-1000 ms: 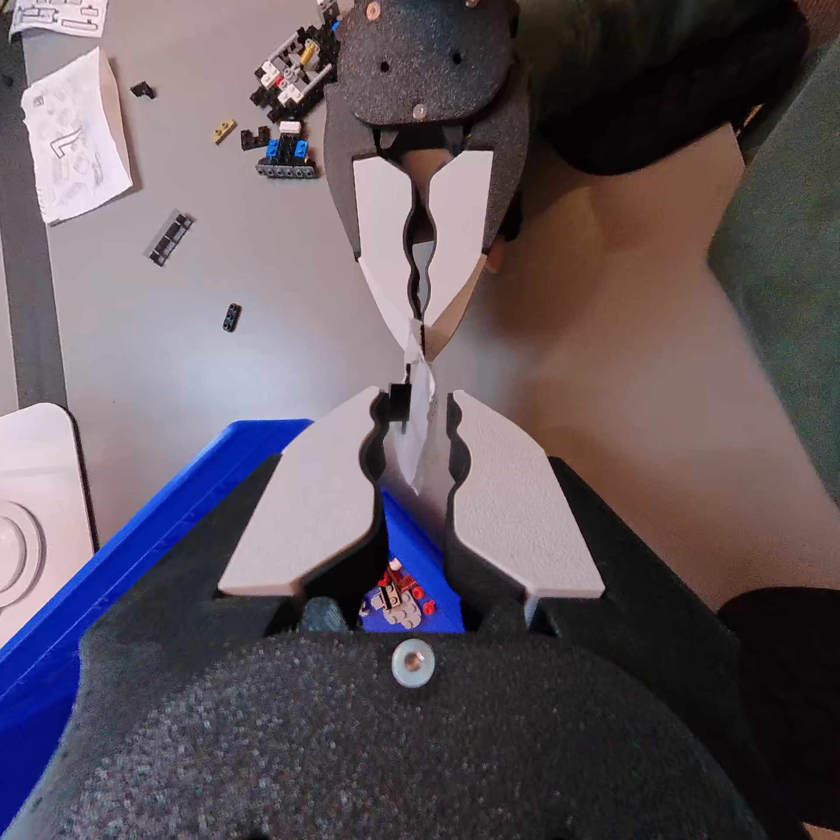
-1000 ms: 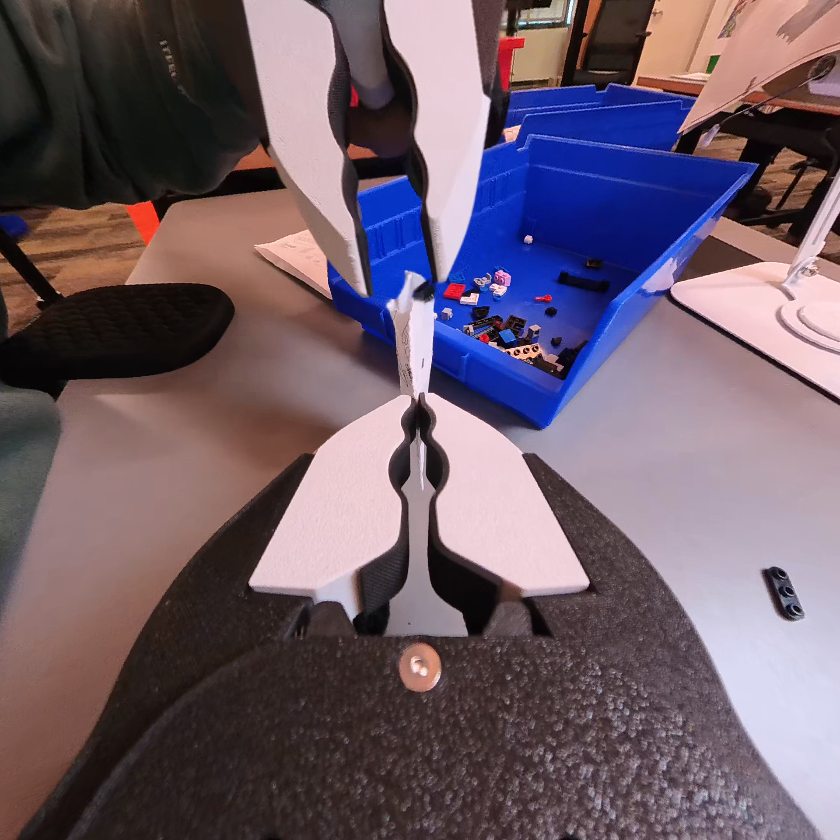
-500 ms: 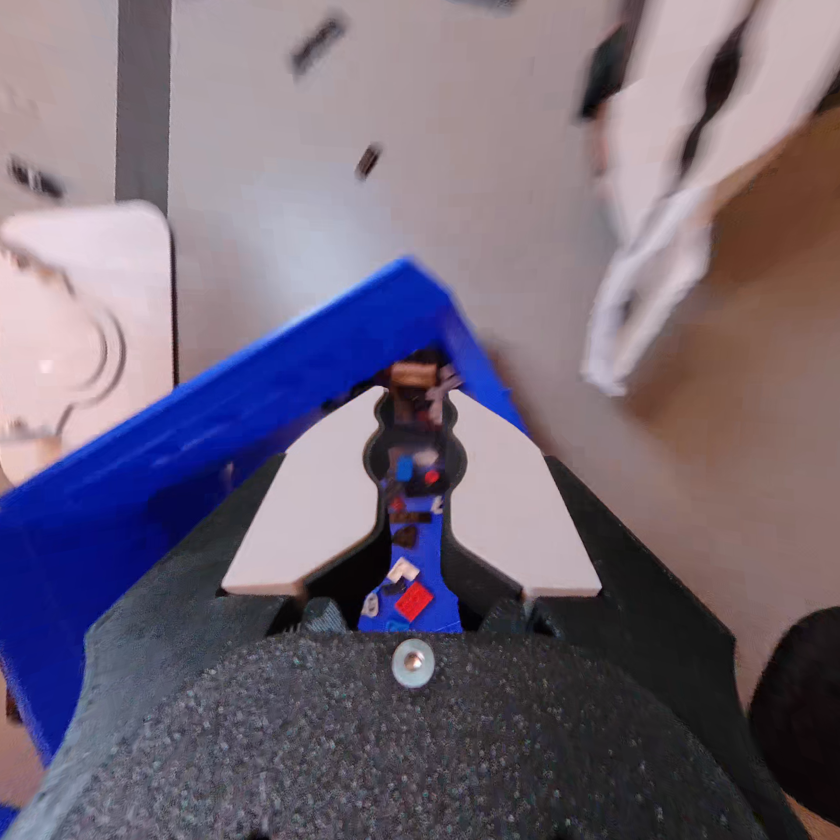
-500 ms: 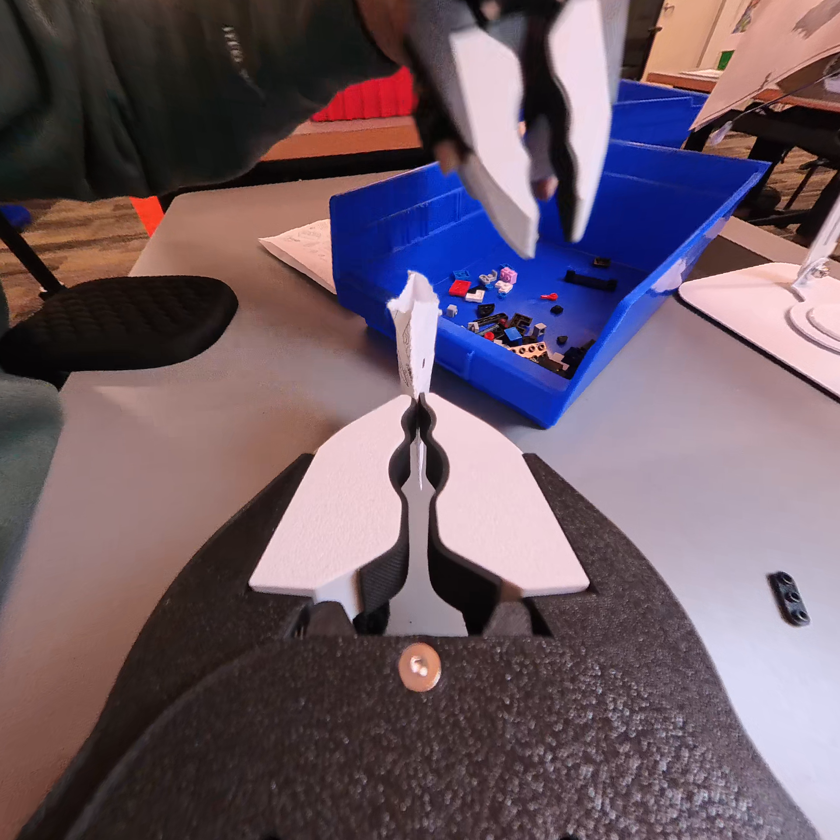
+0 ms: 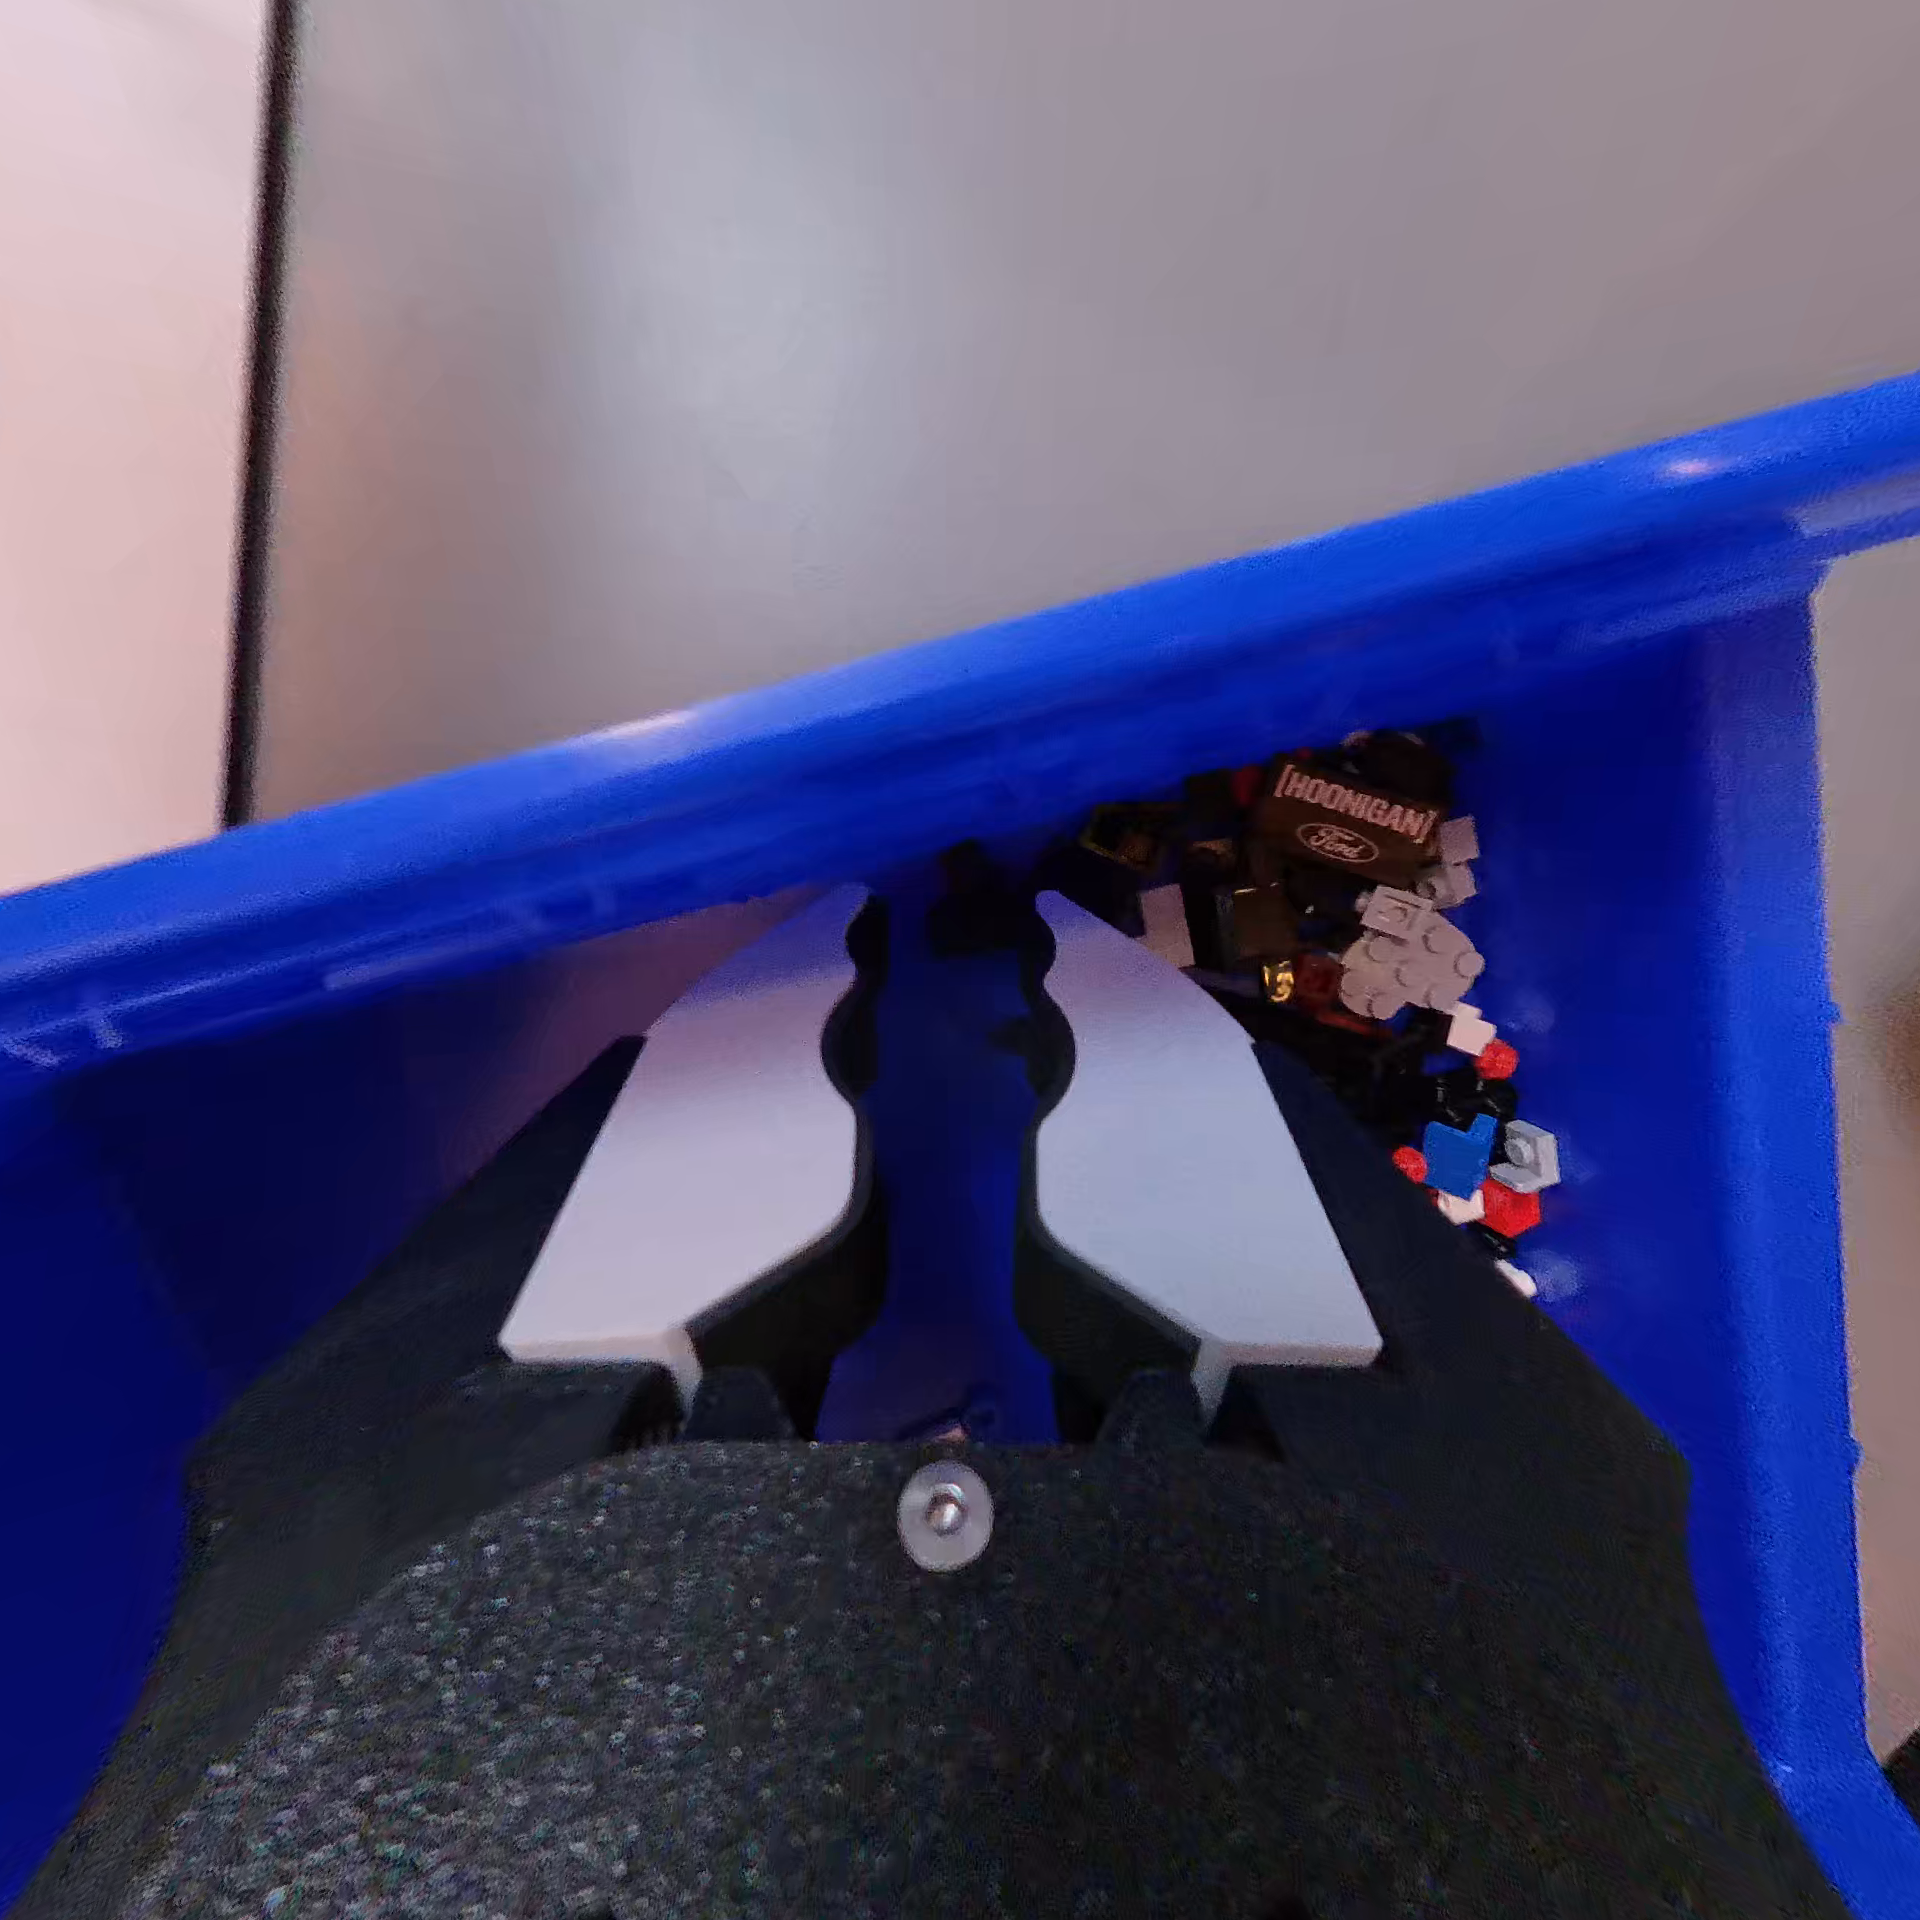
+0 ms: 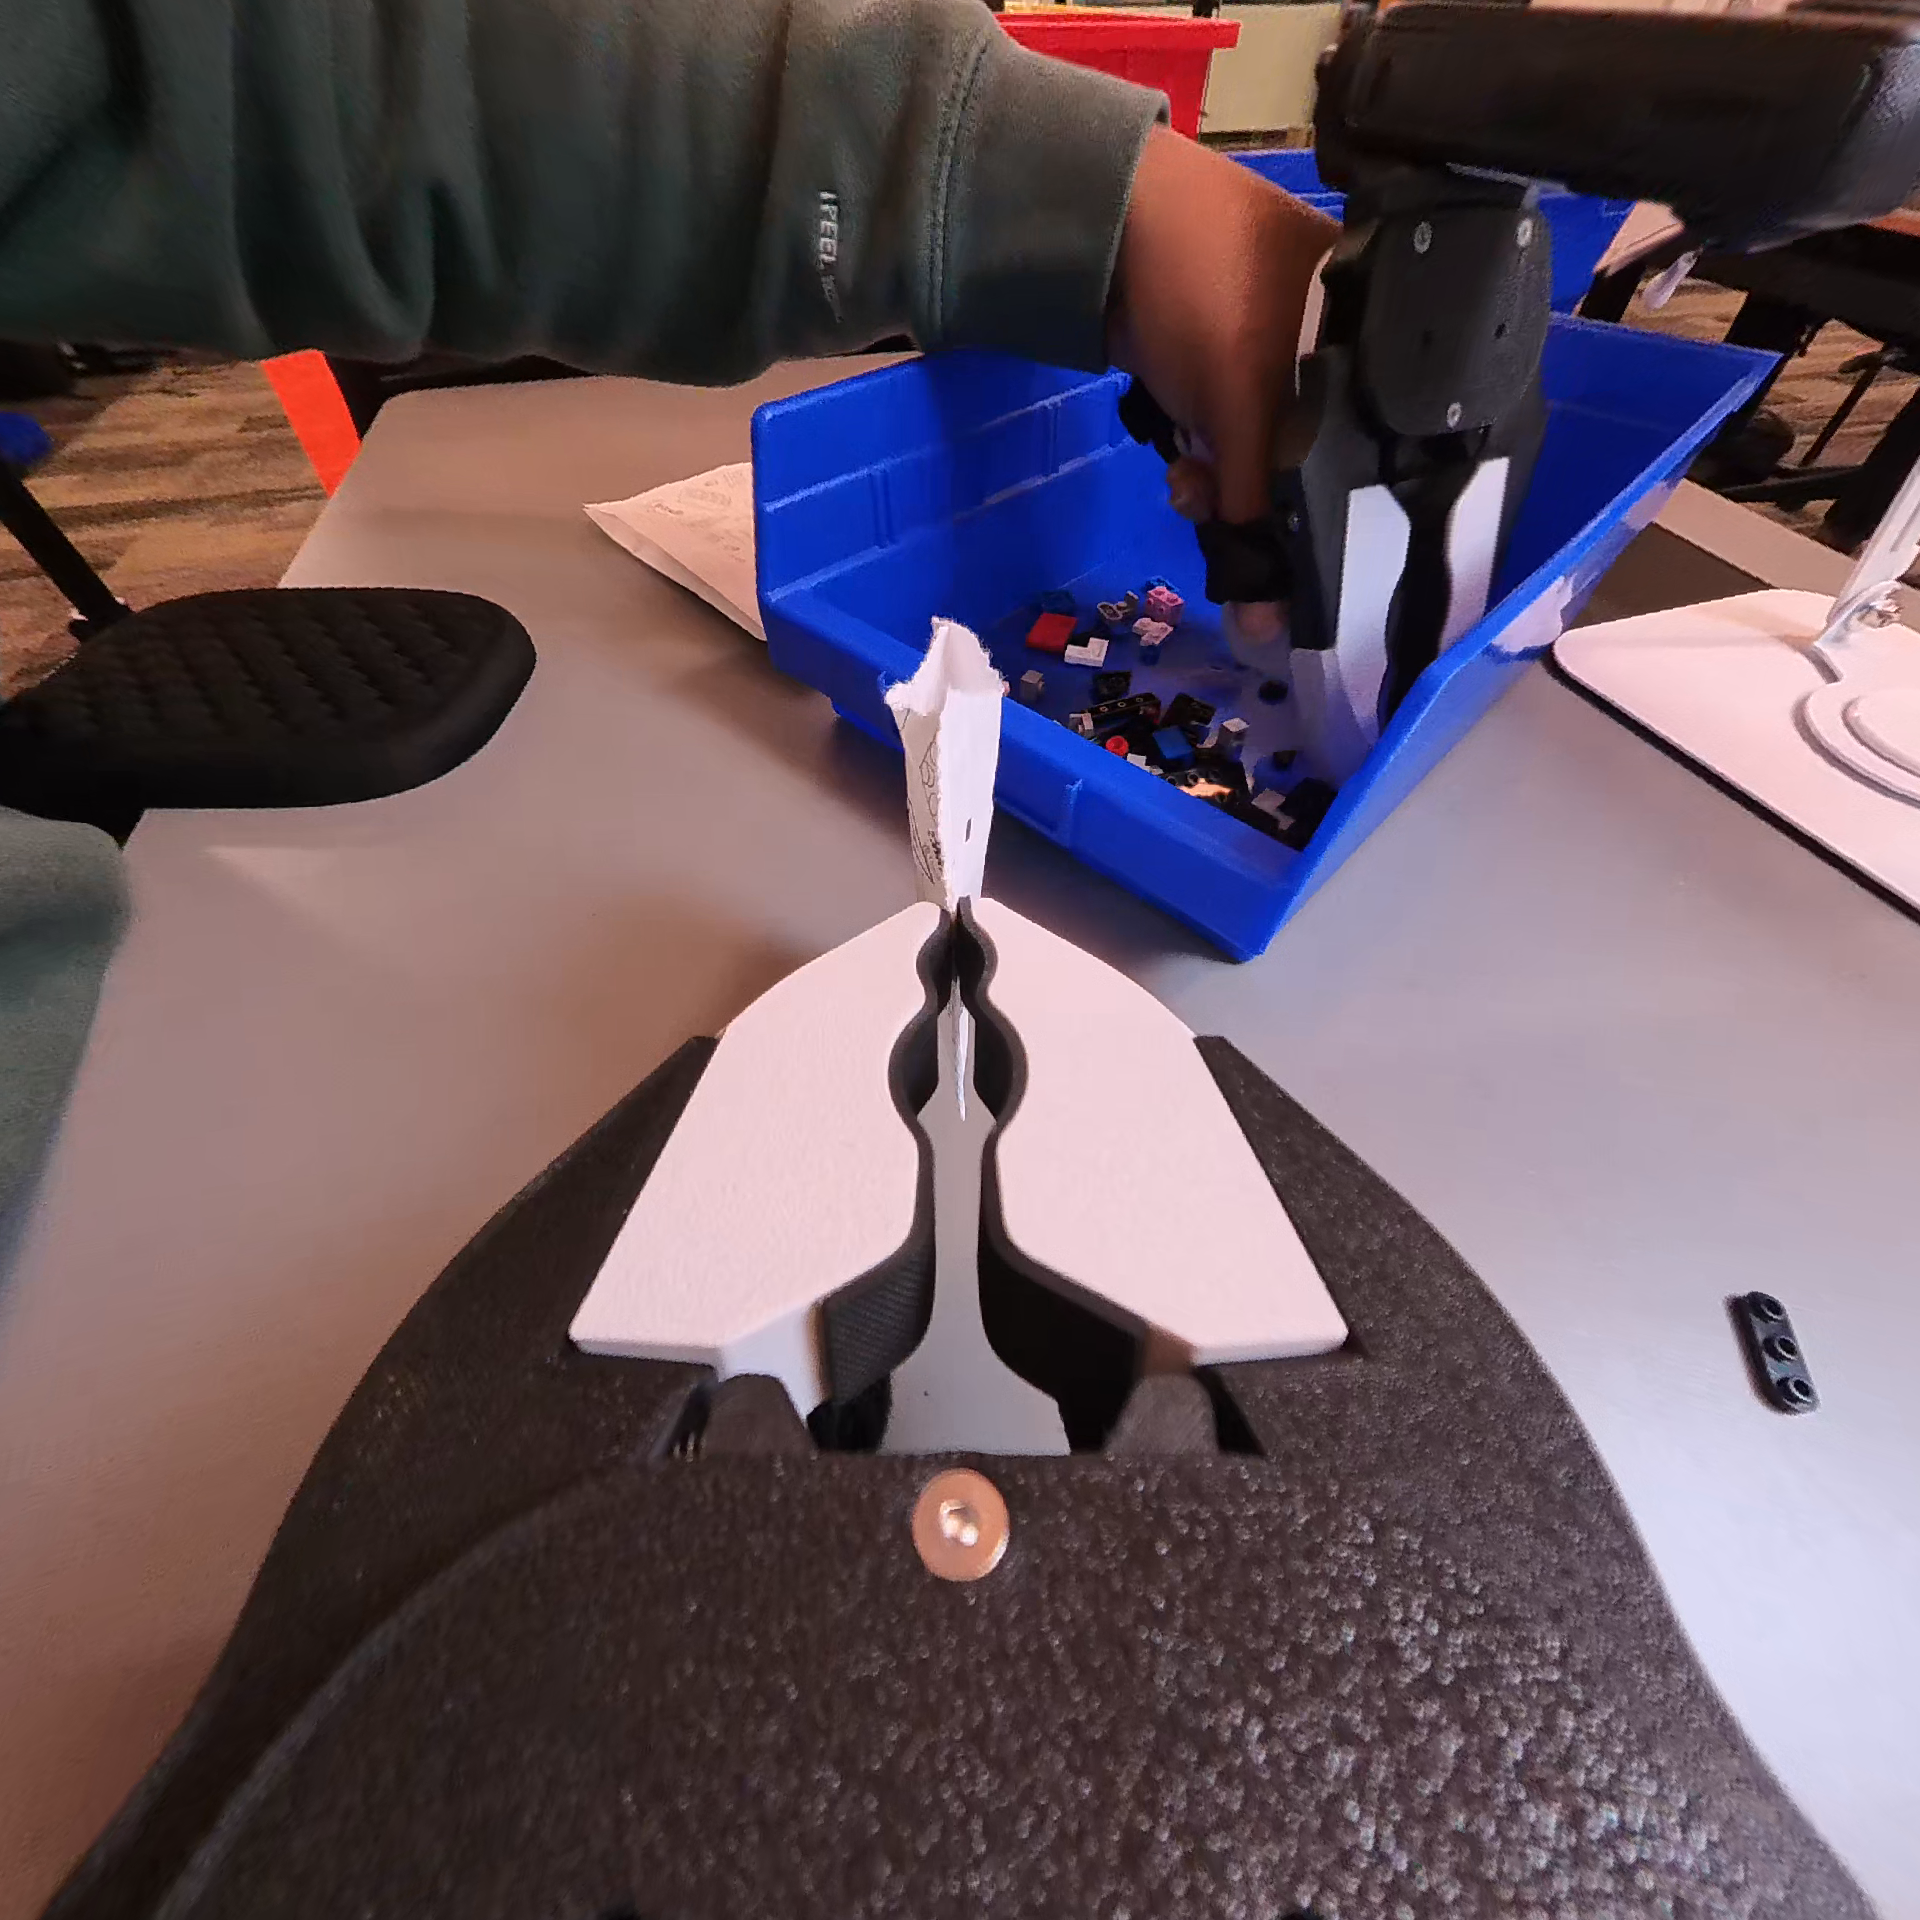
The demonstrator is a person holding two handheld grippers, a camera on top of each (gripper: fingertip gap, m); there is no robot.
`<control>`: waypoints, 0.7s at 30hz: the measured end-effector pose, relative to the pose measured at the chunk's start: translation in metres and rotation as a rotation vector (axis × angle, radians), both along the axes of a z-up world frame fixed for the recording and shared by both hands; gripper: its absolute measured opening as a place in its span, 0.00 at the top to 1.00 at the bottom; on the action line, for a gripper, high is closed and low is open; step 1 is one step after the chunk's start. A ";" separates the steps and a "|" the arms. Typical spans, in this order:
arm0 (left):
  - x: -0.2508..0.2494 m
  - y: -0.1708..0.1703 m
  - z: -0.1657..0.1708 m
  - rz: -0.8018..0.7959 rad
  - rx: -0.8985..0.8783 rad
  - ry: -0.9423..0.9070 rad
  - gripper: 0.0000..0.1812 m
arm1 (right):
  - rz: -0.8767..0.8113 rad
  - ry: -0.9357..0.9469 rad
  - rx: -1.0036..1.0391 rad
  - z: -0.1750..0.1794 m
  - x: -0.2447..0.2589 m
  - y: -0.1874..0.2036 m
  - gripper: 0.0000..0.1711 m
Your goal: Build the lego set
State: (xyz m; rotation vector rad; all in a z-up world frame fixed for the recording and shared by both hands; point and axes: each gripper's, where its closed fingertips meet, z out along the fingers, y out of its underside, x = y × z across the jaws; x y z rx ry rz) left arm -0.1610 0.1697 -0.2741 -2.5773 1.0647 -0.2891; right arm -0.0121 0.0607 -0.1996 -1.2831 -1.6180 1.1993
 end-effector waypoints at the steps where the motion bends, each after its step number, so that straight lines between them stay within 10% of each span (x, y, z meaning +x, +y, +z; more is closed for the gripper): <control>1: 0.003 -0.002 0.000 -0.010 -0.011 -0.029 0.87 | 0.000 0.000 -0.001 0.000 0.000 0.000 1.00; 21: 0.036 -0.043 0.004 -0.146 -0.091 -0.059 0.86 | -0.003 -0.020 -0.024 -0.007 -0.001 0.003 1.00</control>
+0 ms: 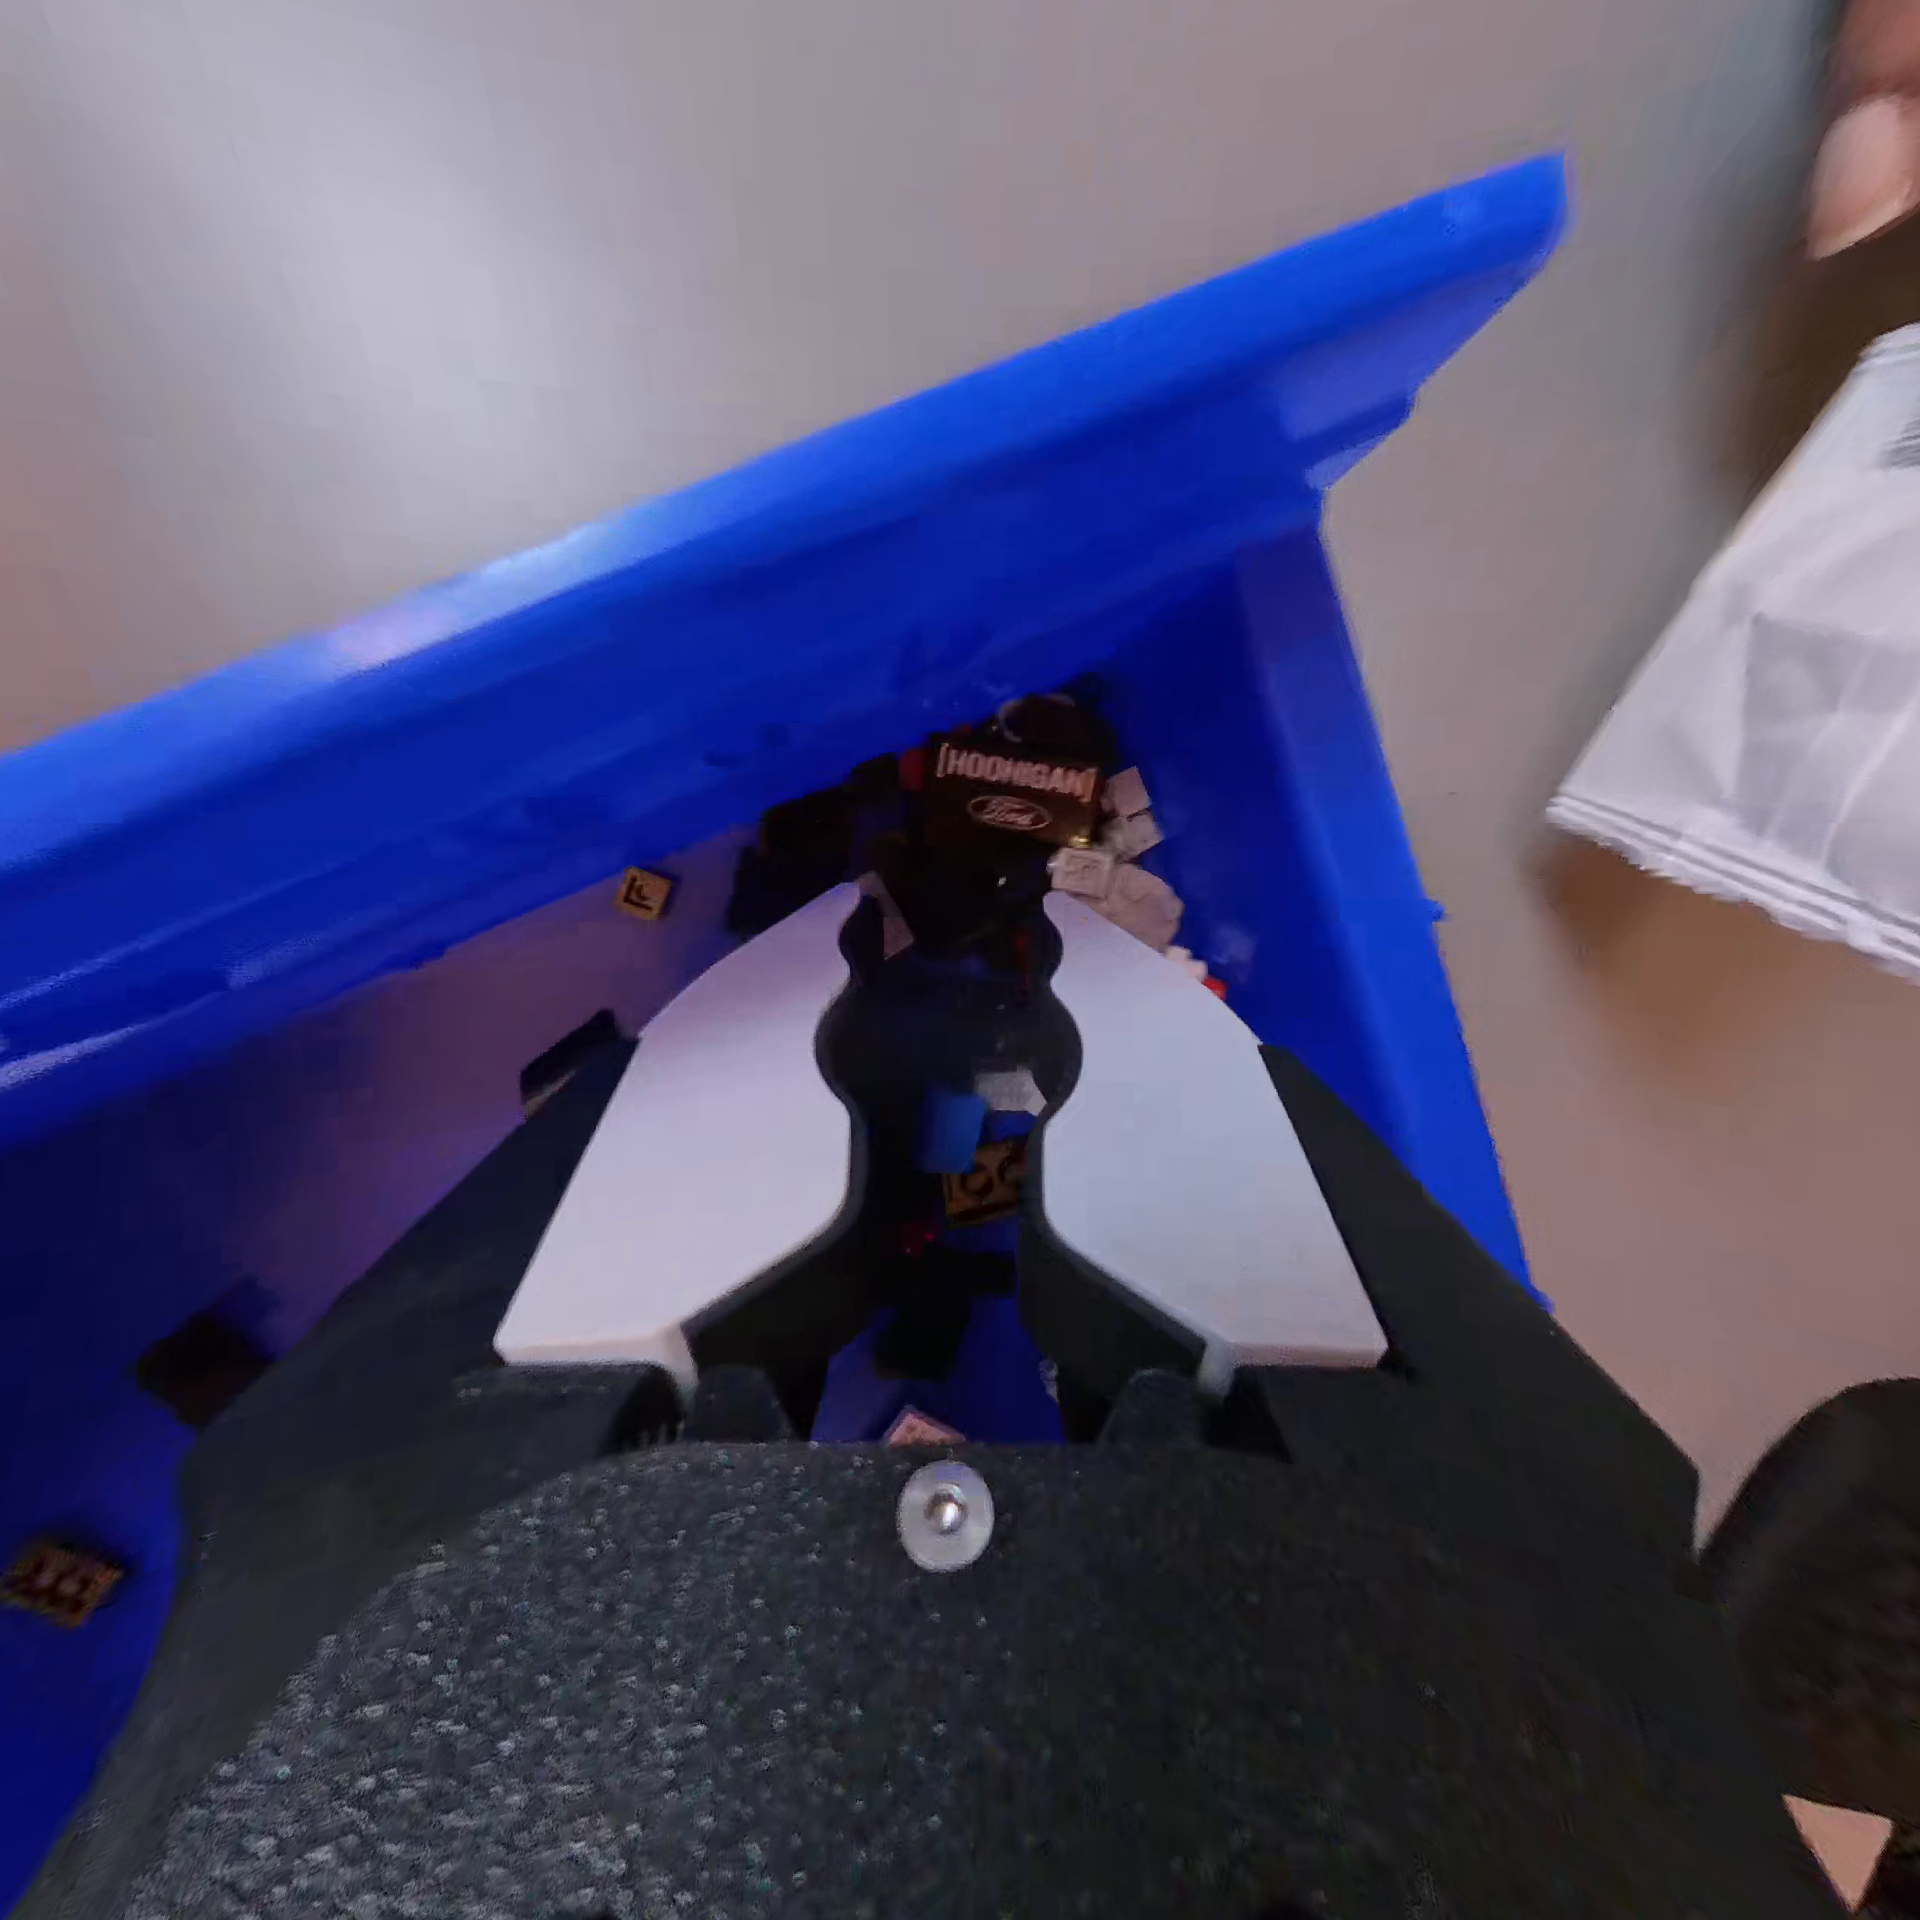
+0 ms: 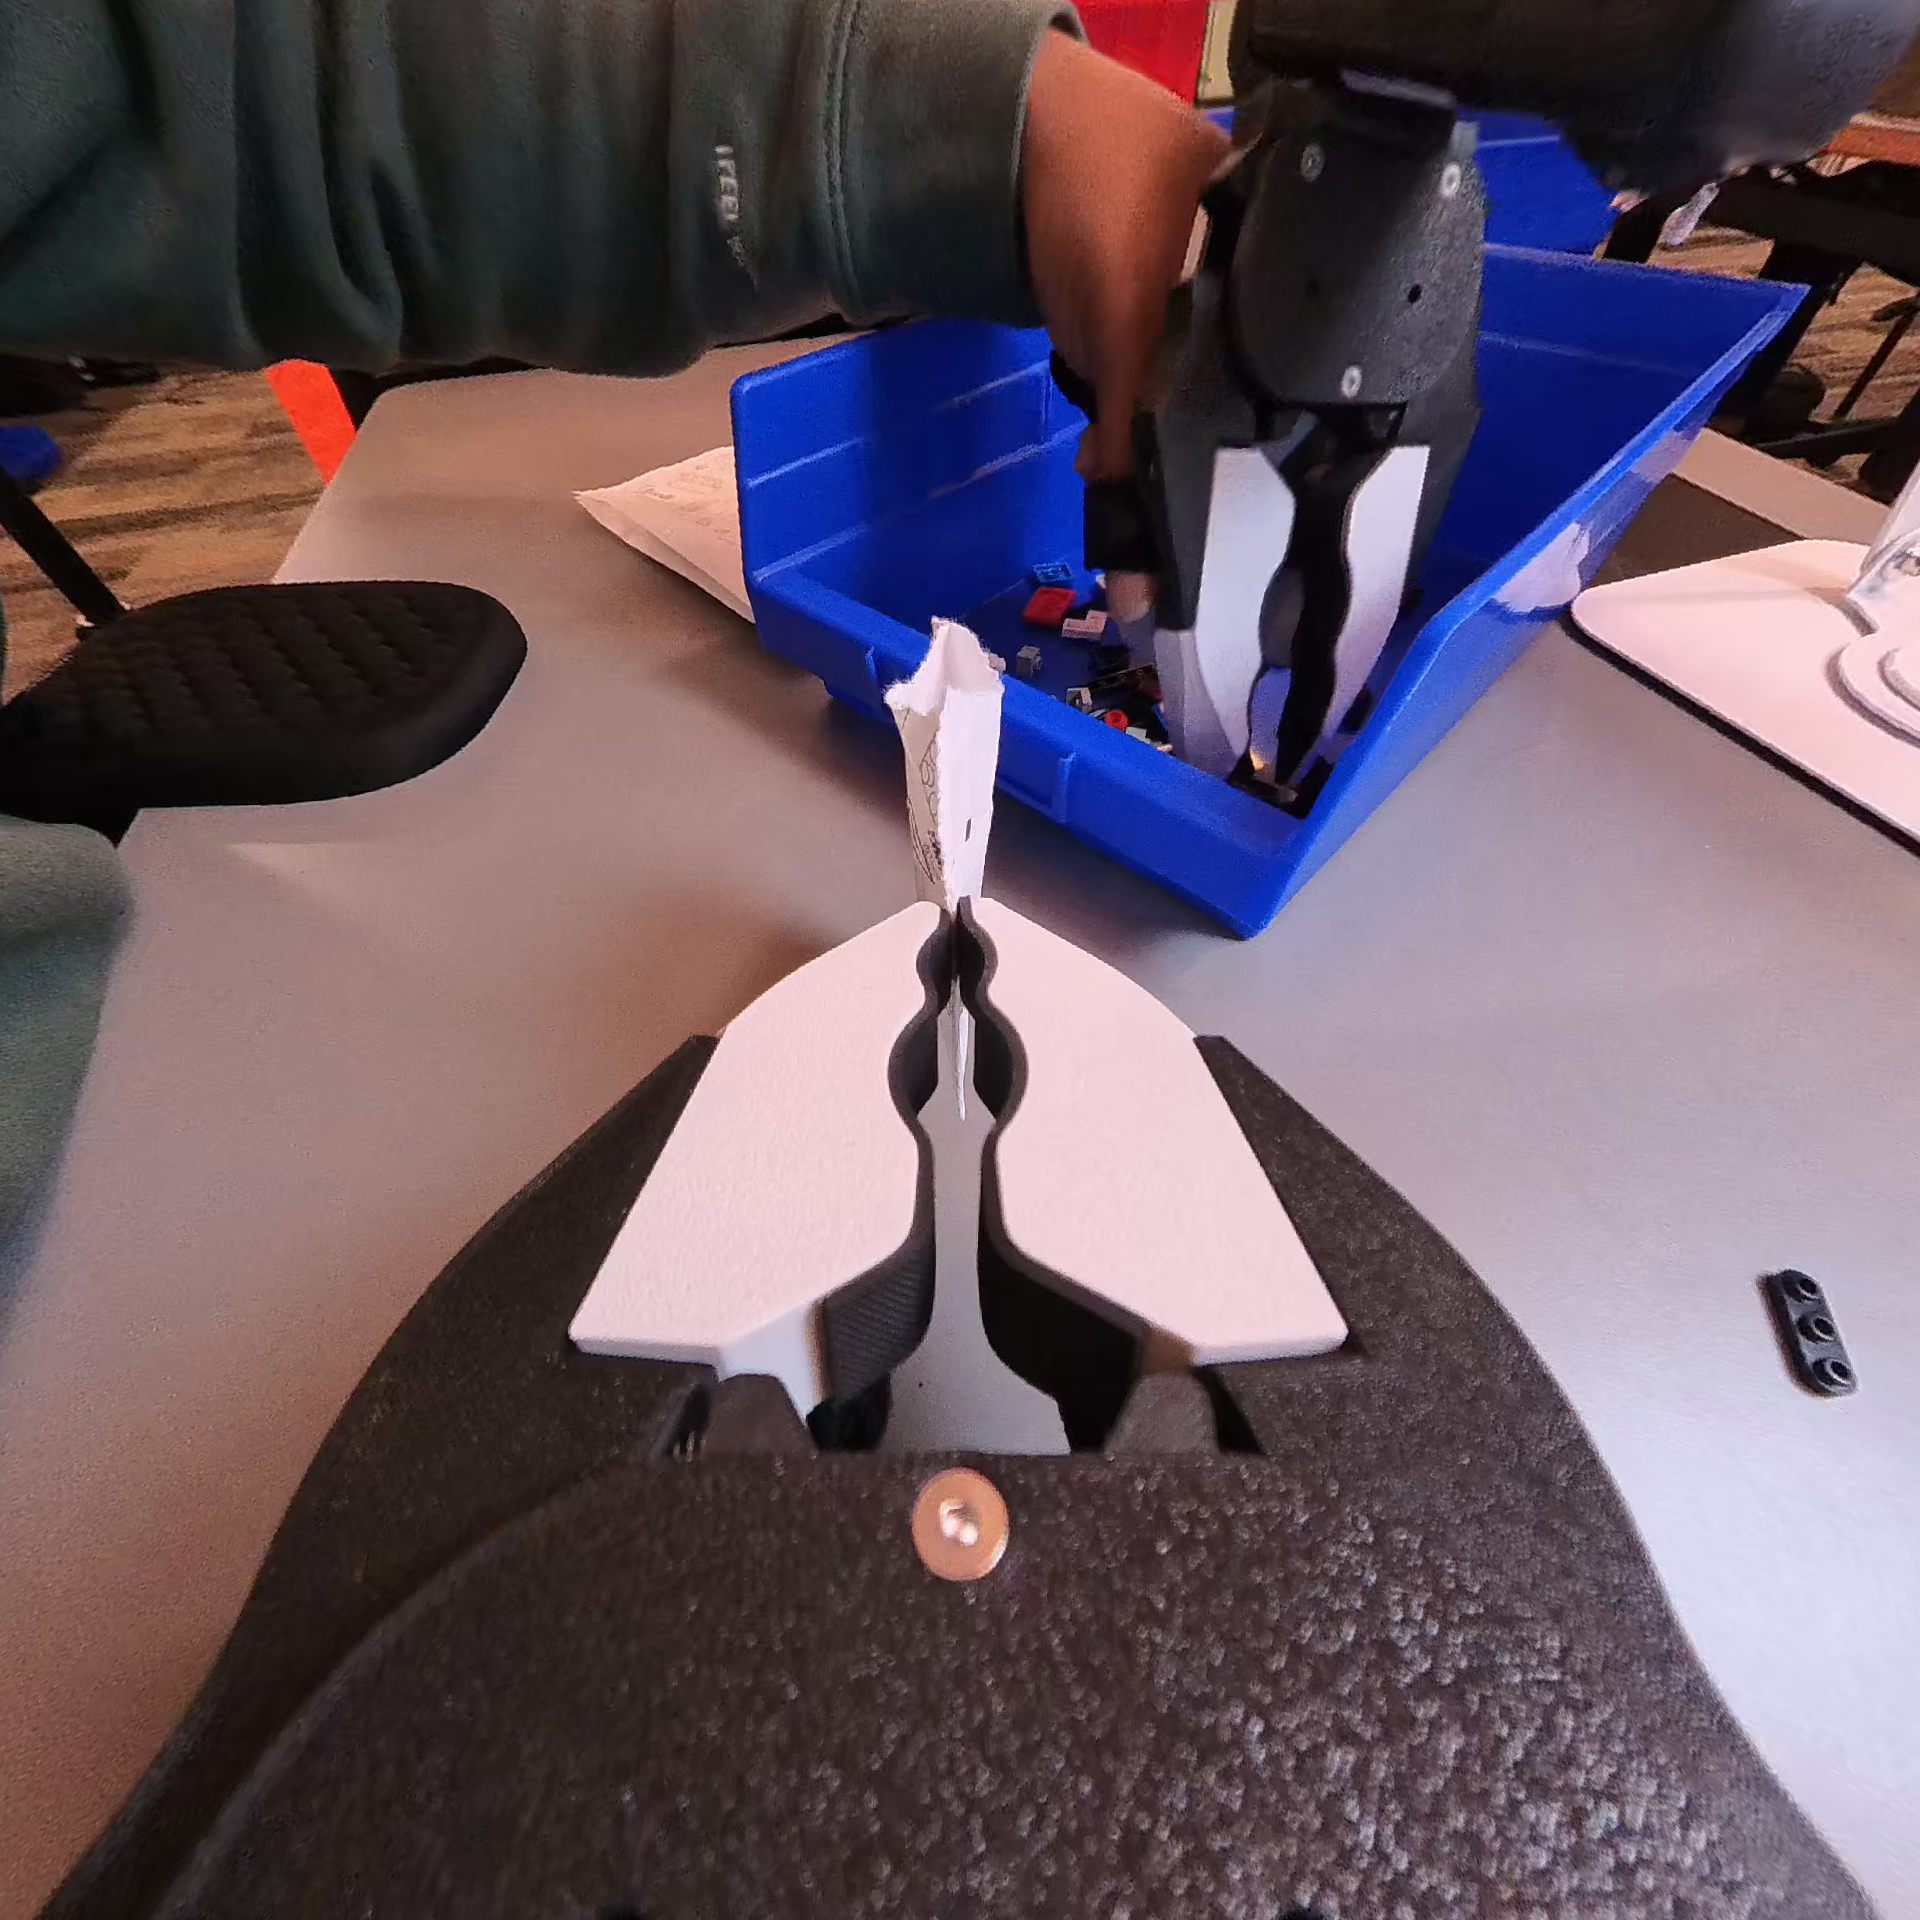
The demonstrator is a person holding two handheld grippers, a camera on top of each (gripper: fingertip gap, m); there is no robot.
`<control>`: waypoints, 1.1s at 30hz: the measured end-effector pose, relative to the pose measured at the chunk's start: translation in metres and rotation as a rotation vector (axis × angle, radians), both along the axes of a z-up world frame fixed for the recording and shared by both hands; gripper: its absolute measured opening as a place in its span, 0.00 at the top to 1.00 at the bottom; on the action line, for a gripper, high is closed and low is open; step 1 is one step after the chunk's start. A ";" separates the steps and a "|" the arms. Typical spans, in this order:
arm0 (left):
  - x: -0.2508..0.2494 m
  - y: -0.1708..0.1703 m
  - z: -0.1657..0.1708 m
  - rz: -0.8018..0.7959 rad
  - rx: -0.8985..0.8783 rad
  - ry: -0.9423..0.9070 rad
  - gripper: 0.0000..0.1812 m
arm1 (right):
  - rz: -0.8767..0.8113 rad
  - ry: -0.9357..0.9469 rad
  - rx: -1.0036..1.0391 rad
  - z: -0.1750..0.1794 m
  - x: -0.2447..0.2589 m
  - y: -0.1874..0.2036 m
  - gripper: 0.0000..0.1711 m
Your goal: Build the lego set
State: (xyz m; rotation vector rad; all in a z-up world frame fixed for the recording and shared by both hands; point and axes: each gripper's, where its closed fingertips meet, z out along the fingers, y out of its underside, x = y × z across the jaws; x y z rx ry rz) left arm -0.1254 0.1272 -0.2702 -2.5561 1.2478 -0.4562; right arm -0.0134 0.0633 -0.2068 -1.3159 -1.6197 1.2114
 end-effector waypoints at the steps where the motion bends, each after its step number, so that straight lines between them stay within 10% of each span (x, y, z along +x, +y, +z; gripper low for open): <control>1: -0.001 0.001 -0.003 -0.004 0.009 0.026 0.86 | 0.000 0.000 0.000 0.000 0.000 0.000 1.00; 19: 0.083 -0.074 0.095 -0.345 0.206 -0.278 0.92 | -0.011 0.001 -0.011 -0.001 -0.004 -0.001 1.00; 33: 0.025 -0.031 0.118 -0.158 0.428 -0.051 0.90 | -0.022 0.035 -0.008 0.007 0.002 0.006 1.00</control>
